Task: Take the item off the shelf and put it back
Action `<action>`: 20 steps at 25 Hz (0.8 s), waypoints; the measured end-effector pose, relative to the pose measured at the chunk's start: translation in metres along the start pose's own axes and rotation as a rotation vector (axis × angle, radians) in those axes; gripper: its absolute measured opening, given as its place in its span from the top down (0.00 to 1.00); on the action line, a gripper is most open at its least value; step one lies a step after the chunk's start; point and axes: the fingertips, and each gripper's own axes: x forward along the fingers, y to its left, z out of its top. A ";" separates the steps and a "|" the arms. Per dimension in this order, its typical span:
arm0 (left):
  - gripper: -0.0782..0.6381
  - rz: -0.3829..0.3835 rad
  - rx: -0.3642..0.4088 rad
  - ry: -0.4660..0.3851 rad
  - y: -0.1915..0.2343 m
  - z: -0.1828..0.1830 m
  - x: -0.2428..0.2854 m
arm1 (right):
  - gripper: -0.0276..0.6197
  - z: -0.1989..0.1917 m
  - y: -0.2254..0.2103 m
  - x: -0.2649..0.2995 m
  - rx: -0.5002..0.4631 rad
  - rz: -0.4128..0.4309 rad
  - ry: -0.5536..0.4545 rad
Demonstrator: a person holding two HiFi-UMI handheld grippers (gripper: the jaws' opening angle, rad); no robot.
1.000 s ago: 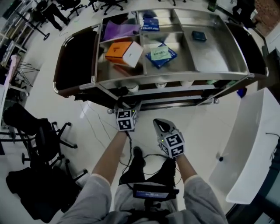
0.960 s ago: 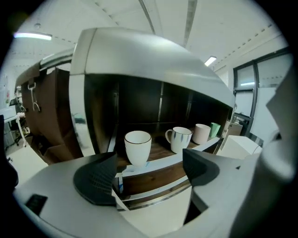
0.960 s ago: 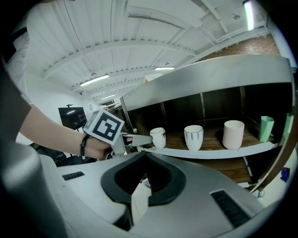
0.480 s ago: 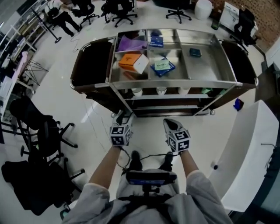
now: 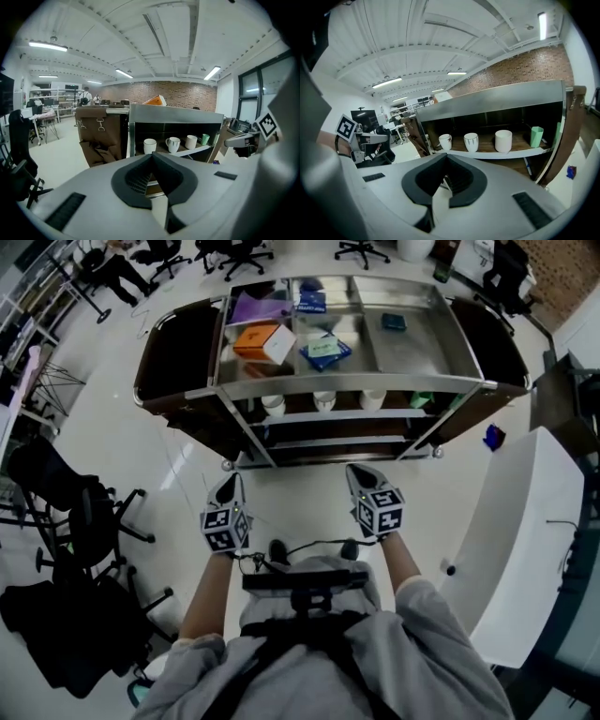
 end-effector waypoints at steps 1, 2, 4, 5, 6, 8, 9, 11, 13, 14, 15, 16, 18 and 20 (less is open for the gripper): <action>0.88 0.004 -0.008 0.004 0.001 -0.004 -0.005 | 0.94 -0.002 0.000 -0.004 0.004 -0.004 0.000; 0.88 0.009 -0.019 0.006 0.003 -0.008 -0.009 | 0.94 -0.003 -0.001 -0.007 0.008 -0.007 0.000; 0.88 0.020 -0.042 0.006 0.006 -0.012 -0.017 | 0.94 -0.004 -0.001 -0.012 0.012 -0.014 -0.003; 0.88 0.022 -0.052 0.005 0.007 -0.012 -0.019 | 0.94 -0.003 -0.002 -0.014 0.012 -0.019 -0.007; 0.88 0.023 -0.059 0.004 0.008 -0.013 -0.019 | 0.94 -0.002 -0.002 -0.015 0.008 -0.024 -0.011; 0.88 0.021 -0.066 0.008 0.007 -0.015 -0.020 | 0.94 0.000 -0.003 -0.017 -0.008 -0.035 -0.013; 0.88 0.020 -0.068 0.010 0.007 -0.016 -0.021 | 0.95 -0.001 -0.003 -0.018 -0.019 -0.039 -0.010; 0.88 0.021 -0.075 0.014 0.007 -0.018 -0.022 | 0.95 -0.001 -0.002 -0.020 -0.038 -0.046 -0.002; 0.88 0.021 -0.081 0.013 0.007 -0.019 -0.023 | 0.95 -0.001 -0.002 -0.021 -0.045 -0.051 0.000; 0.88 0.019 -0.081 0.012 0.006 -0.018 -0.023 | 0.95 -0.001 -0.003 -0.022 -0.045 -0.053 0.001; 0.88 0.017 -0.080 0.012 0.005 -0.018 -0.024 | 0.95 -0.002 -0.003 -0.022 -0.045 -0.055 0.003; 0.88 0.015 -0.078 0.013 0.004 -0.018 -0.024 | 0.95 -0.003 -0.004 -0.022 -0.045 -0.055 0.004; 0.88 0.012 -0.078 0.014 0.004 -0.018 -0.024 | 0.95 -0.003 -0.004 -0.023 -0.046 -0.054 0.003; 0.88 0.009 -0.080 0.015 0.004 -0.018 -0.024 | 0.95 -0.002 -0.003 -0.023 -0.047 -0.052 0.001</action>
